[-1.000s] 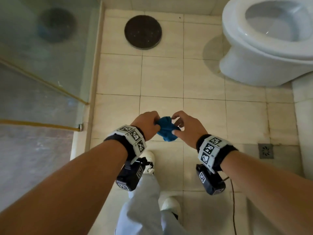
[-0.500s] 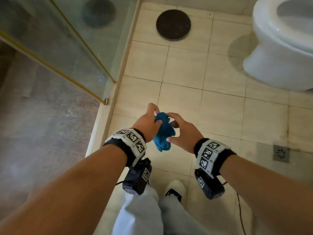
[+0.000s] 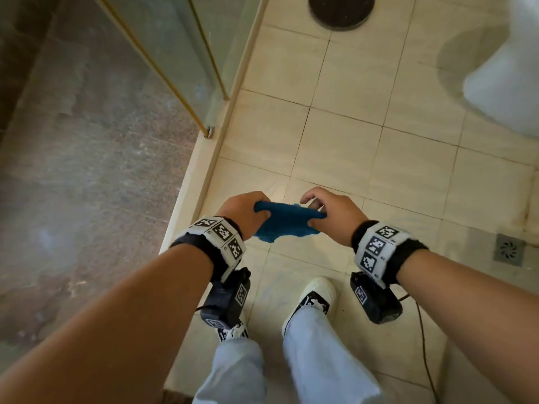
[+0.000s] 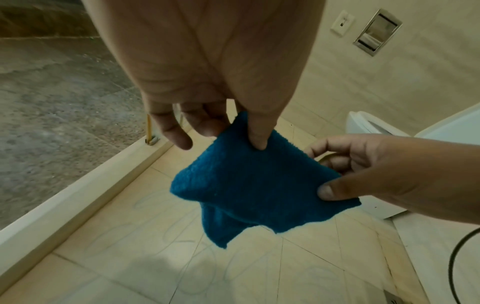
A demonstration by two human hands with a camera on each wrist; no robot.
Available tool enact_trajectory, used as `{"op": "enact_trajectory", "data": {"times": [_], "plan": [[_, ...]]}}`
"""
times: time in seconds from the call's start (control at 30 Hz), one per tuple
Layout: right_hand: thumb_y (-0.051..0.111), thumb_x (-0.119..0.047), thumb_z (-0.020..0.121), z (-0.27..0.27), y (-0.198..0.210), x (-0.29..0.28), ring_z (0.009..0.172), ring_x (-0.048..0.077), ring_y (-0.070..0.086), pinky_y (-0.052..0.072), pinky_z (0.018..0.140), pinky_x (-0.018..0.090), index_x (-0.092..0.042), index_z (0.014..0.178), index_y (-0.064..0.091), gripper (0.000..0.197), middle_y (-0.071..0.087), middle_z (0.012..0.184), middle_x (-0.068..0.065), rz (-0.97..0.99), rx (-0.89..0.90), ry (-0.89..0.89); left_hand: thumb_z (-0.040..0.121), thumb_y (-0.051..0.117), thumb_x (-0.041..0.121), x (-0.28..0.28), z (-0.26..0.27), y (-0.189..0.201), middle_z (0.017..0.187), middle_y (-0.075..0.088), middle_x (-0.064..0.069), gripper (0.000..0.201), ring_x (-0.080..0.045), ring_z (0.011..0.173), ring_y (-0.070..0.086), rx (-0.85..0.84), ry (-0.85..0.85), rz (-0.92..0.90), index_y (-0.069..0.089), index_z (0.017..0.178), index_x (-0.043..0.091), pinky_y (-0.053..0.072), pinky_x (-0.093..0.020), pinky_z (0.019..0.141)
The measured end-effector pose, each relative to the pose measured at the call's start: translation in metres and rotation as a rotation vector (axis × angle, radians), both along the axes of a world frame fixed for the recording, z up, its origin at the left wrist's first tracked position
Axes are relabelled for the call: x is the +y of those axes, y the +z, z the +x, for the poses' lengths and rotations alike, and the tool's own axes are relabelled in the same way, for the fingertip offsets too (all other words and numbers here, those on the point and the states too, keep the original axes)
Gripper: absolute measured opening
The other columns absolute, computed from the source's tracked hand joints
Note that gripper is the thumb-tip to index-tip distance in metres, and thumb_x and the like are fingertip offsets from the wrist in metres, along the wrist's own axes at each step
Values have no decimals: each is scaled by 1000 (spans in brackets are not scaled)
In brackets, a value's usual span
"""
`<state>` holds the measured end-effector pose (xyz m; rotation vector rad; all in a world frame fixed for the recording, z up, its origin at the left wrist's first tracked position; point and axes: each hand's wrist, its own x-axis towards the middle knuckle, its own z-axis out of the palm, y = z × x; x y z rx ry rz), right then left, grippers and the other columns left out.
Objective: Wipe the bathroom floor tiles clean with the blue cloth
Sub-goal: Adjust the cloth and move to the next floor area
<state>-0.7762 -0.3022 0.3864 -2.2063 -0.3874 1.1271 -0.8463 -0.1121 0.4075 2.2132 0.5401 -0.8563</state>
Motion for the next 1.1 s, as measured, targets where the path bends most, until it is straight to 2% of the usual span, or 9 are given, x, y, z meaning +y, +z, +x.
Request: {"op": "enact_trajectory", "data": {"times": [0.17, 0.27, 0.43, 0.53, 0.6, 0.77, 0.87, 0.93, 1.1], "plan": [[57, -28, 91, -17, 4, 11, 80, 17, 56, 39, 63, 22, -20, 92, 63, 10, 63, 87, -1, -101, -91, 23, 100, 43, 23, 28, -35, -2, 101, 62, -8, 22, -24, 90, 56, 27, 68, 39, 55, 117, 16, 41, -30, 72], [55, -29, 92, -27, 13, 28, 76, 18, 53, 39, 64, 23, -15, 86, 64, 17, 62, 82, 3, -27, -75, 1, 99, 46, 29, 43, -52, -1, 104, 60, -7, 29, -23, 90, 55, 60, 96, 41, 48, 126, 21, 42, -30, 72], [57, -34, 91, -43, 26, 56, 78, 20, 53, 40, 75, 30, -7, 82, 64, 29, 56, 87, 6, 48, -38, -29, 86, 67, 42, 53, -66, 5, 131, 49, -3, 63, -21, 118, 50, 4, 80, -21, 37, 141, 30, 43, -33, 95], [55, -44, 89, -51, 29, 67, 71, 20, 50, 39, 70, 31, 5, 92, 60, 49, 54, 77, 9, 75, 36, -115, 84, 68, 45, 50, -69, 12, 136, 48, 3, 60, -15, 122, 48, -54, 61, -139, 43, 137, 29, 39, -26, 93], [56, -47, 88, -58, 32, 72, 68, 18, 50, 41, 69, 30, 2, 89, 61, 49, 55, 74, 7, 76, 46, -145, 84, 69, 45, 46, -73, 17, 137, 49, 6, 58, -13, 123, 48, -93, 53, -182, 45, 135, 29, 37, -23, 90], [63, -38, 86, -75, 33, 80, 62, 5, 54, 43, 64, 18, -12, 77, 63, 28, 61, 69, -4, 146, 66, -202, 86, 70, 35, 33, -86, 16, 116, 62, 5, 41, -13, 106, 57, -128, 101, -261, 55, 122, 22, 43, -24, 84], [69, -19, 83, -81, 29, 77, 69, 1, 57, 42, 65, 12, -18, 85, 65, 5, 65, 78, -6, 209, 198, -206, 92, 61, 26, 33, -91, 11, 99, 65, -4, 18, -19, 92, 59, -147, 122, -184, 61, 107, 16, 45, -27, 75], [71, -12, 81, -81, 26, 74, 70, -1, 60, 44, 67, 12, -14, 90, 66, 11, 68, 82, -4, 207, 201, -172, 96, 54, 25, 36, -96, 9, 92, 62, -3, 18, -18, 86, 55, -128, 66, -145, 65, 106, 13, 41, -26, 71], [69, -19, 83, -82, 33, 66, 69, 2, 59, 48, 70, 15, -22, 78, 67, 6, 67, 79, 3, 212, 99, -170, 101, 45, 25, 34, -106, 13, 84, 59, -9, 30, -20, 76, 50, -125, 69, -189, 68, 103, 5, 37, -23, 64]]}}
